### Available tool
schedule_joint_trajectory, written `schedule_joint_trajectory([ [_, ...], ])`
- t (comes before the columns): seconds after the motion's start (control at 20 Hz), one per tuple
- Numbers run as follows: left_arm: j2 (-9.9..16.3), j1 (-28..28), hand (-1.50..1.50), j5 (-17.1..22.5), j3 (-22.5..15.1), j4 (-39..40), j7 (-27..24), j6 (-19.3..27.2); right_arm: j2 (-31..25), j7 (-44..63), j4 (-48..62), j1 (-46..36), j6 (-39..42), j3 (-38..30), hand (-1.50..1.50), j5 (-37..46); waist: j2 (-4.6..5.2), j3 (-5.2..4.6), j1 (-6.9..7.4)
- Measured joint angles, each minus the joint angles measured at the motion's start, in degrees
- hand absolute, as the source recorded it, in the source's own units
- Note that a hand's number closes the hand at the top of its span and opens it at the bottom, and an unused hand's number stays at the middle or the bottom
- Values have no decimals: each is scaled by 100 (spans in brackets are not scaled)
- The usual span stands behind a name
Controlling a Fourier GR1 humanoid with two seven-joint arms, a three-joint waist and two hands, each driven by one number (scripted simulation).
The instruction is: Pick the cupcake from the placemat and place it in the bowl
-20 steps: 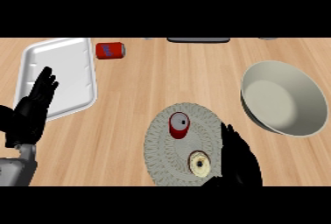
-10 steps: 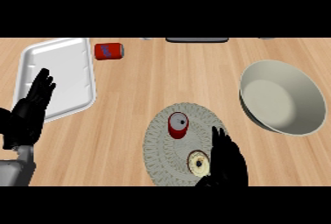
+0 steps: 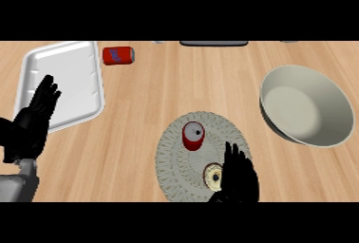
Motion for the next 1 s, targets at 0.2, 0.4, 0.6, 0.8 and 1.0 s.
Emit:
schedule_joint_trajectory([
  [0.2,-21,-31,0,2,51,-32,80,-78,8,-54,320,-154,-143,-125,-150,-47,2,0,1],
  [0.4,-134,-5,0,-120,46,29,-1,-68,15,-159,543,-230,-208,-249,150,-318,3,0,-2],
  [0.6,-199,59,0,-217,111,-151,129,-128,13,-416,758,-337,-291,-363,150,-421,-20,-15,-7],
  [0.8,-338,30,0,-318,155,-53,68,-176,-46,-477,1101,-553,-599,-245,150,-436,-50,-52,-27],
  [1.0,-410,76,0,-407,205,-145,118,-219,-47,-560,1246,-647,-735,-318,150,-395,-55,-54,-31],
])
